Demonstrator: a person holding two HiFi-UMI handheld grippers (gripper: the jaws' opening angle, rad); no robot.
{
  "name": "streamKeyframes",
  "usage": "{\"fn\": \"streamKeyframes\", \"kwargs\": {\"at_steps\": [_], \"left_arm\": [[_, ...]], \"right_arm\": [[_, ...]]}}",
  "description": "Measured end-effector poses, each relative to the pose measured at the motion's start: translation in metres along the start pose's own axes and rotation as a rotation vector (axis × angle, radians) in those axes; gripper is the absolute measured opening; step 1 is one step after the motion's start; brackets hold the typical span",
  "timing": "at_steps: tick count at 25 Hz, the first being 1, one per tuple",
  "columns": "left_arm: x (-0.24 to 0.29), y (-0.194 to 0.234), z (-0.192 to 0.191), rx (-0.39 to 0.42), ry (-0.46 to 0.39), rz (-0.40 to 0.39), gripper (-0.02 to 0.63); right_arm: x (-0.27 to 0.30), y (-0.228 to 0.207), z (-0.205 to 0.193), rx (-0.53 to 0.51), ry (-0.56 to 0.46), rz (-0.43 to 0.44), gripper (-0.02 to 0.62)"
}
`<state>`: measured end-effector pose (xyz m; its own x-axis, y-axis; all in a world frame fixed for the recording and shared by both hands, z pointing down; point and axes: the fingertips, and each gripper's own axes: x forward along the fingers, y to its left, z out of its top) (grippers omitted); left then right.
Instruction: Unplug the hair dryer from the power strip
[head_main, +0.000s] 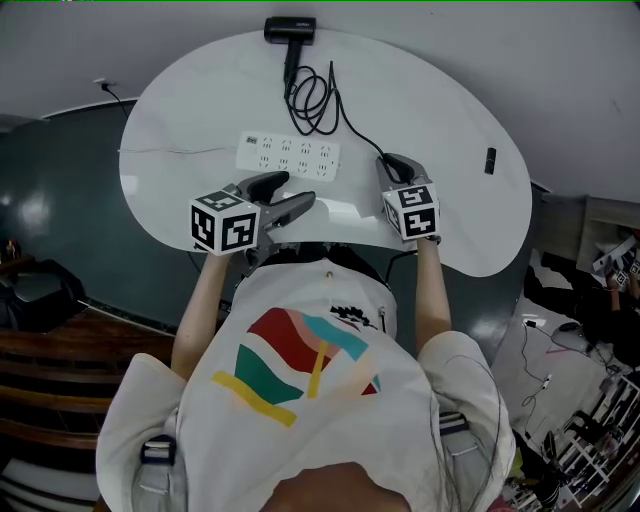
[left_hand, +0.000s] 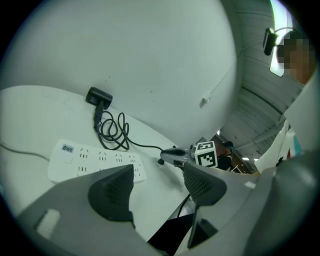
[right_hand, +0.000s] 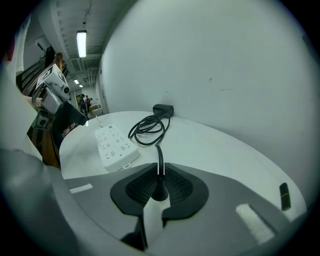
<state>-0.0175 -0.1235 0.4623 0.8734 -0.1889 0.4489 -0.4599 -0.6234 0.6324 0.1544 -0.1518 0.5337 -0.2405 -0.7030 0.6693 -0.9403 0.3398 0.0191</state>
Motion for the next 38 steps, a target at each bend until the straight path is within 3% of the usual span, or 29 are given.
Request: {"fn": "streamKeyframes", "kwargs": {"at_steps": [7,14,19,21,25,28,33,38], "left_arm": [[-0.006,0.002,0.005,0.0,-0.03,0.018,0.3],[-0.013,-0.002,0.043,0.067,-0.121,0.056,0.279],[-0.035,-0.008,0.101,0.172,-0.284,0.191,0.126],[-0.05,-0.011,0.125,0.201,-0.381,0.266,0.008],[-0.078,-0.024,0.157,0.29,-0.549,0.409,0.0],[-0.089,-0.03,0.157,0.325,-0.616,0.516,0.0],[-0.091,-0.05,0.146,0.419,-0.655,0.529,0.0],[-0.098,-0.054,0.144,0.442,-0.7,0.546,0.0]], "right_arm": [[-0.005,-0.001,-0.006,0.108,-0.009,-0.025,0.117],[-0.037,-0.006,0.041,0.178,-0.157,-0.015,0.118],[-0.073,-0.013,0.118,0.12,-0.367,-0.095,0.055],[-0.09,-0.01,0.149,0.082,-0.456,-0.129,0.014],[-0.129,0.006,0.197,0.049,-0.618,-0.188,0.014],[-0.152,0.021,0.211,0.071,-0.707,-0.225,0.012],[-0.159,0.049,0.203,0.054,-0.693,-0.21,0.014],[-0.156,0.058,0.184,0.063,-0.664,-0.211,0.012]]}}
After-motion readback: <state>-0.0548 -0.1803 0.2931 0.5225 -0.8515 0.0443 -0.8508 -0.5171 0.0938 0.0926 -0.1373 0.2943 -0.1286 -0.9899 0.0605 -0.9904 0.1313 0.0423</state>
